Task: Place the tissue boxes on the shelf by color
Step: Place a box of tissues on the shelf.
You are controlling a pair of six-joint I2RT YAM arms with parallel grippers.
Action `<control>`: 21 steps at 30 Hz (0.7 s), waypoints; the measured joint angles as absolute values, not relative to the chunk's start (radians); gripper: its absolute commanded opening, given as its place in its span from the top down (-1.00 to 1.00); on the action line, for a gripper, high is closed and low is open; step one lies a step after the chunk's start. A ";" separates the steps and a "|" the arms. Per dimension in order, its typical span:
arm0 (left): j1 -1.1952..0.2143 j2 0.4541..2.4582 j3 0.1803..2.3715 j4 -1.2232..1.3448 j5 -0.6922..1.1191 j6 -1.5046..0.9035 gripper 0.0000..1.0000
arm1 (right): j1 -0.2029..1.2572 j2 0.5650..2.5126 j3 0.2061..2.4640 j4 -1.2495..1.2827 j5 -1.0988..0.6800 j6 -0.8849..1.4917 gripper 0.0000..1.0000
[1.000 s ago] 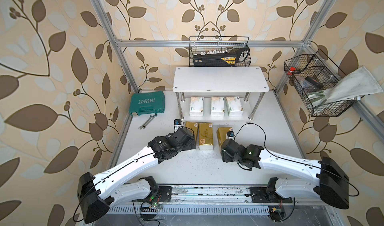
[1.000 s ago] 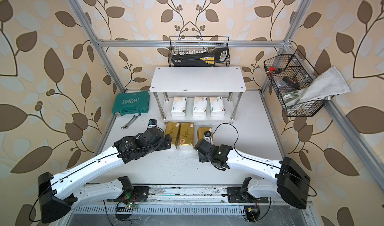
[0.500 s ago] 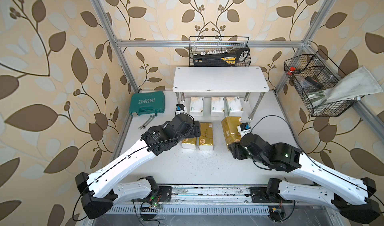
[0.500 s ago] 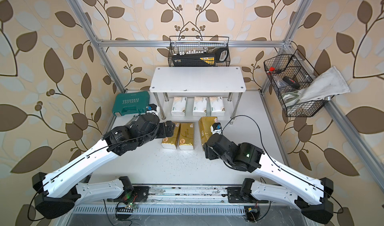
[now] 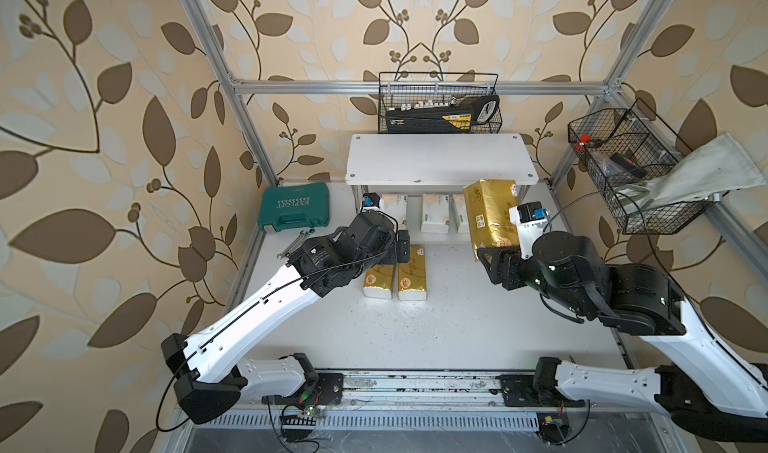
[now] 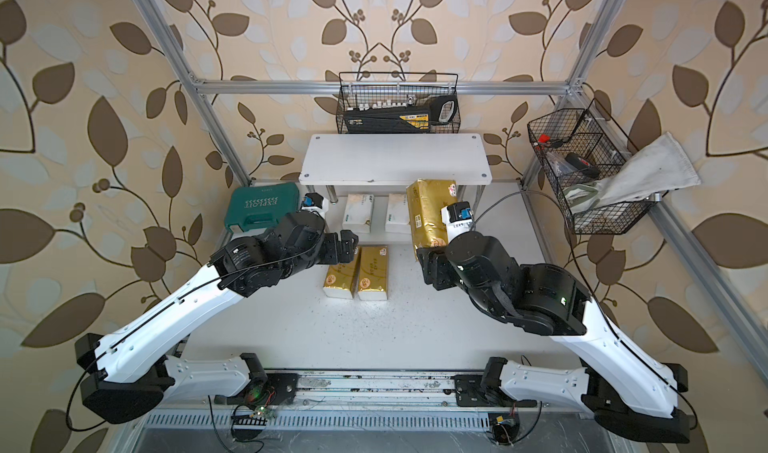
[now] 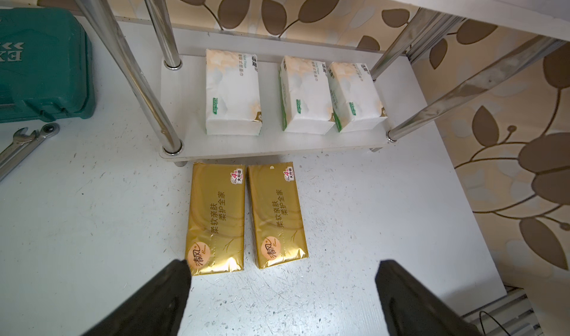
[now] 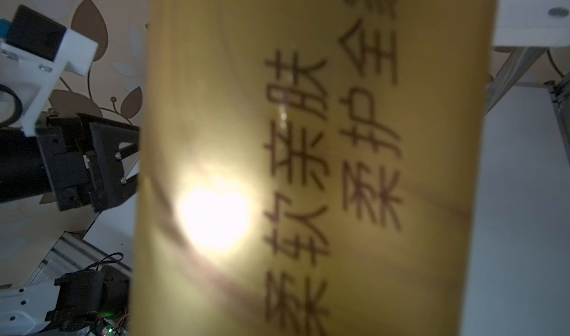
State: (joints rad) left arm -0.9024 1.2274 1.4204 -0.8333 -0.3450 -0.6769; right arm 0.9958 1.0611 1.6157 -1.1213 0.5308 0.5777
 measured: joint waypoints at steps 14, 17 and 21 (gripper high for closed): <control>-0.902 1.278 1.470 -0.848 -0.329 -0.650 -0.98 | 0.436 1.443 2.112 -1.137 0.304 0.373 -0.39; -0.902 1.293 1.483 -0.849 -0.325 -0.636 -0.98 | 0.376 1.539 2.209 -1.174 0.226 0.360 -0.40; -0.902 1.302 1.491 -0.852 -0.313 -0.627 -0.98 | 0.326 1.633 2.276 -1.218 0.150 0.344 -0.39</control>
